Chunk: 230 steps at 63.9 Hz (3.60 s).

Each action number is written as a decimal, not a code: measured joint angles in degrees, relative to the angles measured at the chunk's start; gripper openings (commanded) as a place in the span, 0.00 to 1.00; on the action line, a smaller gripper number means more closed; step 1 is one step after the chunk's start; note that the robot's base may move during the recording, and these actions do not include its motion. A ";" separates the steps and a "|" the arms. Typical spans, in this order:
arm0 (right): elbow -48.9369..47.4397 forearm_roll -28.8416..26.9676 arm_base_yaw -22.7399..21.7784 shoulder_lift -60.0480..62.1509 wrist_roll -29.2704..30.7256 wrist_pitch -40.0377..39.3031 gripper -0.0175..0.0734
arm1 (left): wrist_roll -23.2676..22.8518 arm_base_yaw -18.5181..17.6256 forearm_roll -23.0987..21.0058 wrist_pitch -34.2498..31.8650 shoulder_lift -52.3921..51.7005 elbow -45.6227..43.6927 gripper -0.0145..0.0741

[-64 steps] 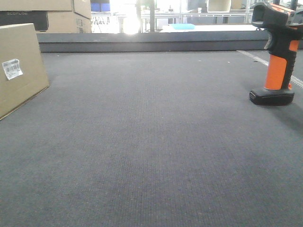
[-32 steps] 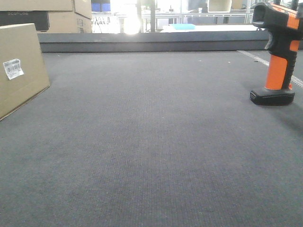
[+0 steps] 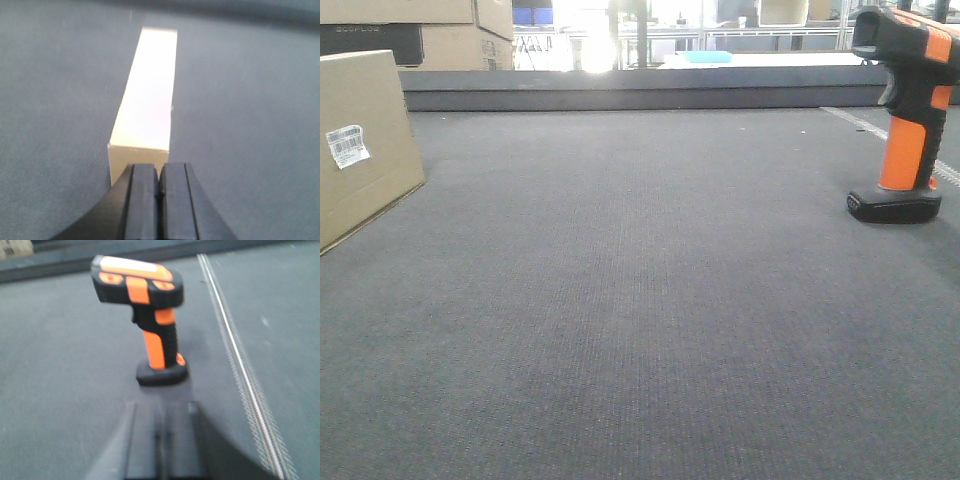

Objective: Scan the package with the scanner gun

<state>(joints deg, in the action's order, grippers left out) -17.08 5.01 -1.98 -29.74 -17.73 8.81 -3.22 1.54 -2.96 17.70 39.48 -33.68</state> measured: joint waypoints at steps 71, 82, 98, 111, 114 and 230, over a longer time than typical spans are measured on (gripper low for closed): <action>-3.47 -2.02 0.00 29.51 4.72 14.74 0.01 | -0.14 0.00 1.09 6.09 -39.18 13.37 0.04; -3.47 -2.02 0.00 29.51 4.72 14.74 0.01 | -0.14 0.00 1.09 6.09 -39.18 13.37 0.04; -3.47 -2.02 0.00 29.51 4.72 14.74 0.01 | -0.14 0.00 1.09 6.09 -39.18 13.37 0.04; -1.73 -4.02 0.00 29.62 11.77 12.10 0.01 | -0.14 0.00 1.09 6.12 -39.18 13.37 0.04; -0.07 -7.95 0.00 29.62 18.47 9.69 0.01 | -0.14 0.00 1.09 6.12 -39.18 13.37 0.04; 17.01 -8.31 1.00 29.62 17.73 -6.64 0.01 | -0.14 0.00 4.12 -5.70 -39.18 24.38 0.04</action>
<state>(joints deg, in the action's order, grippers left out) -0.08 -3.30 -0.98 -0.11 0.00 2.17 -3.36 1.54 1.16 12.01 0.30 -9.30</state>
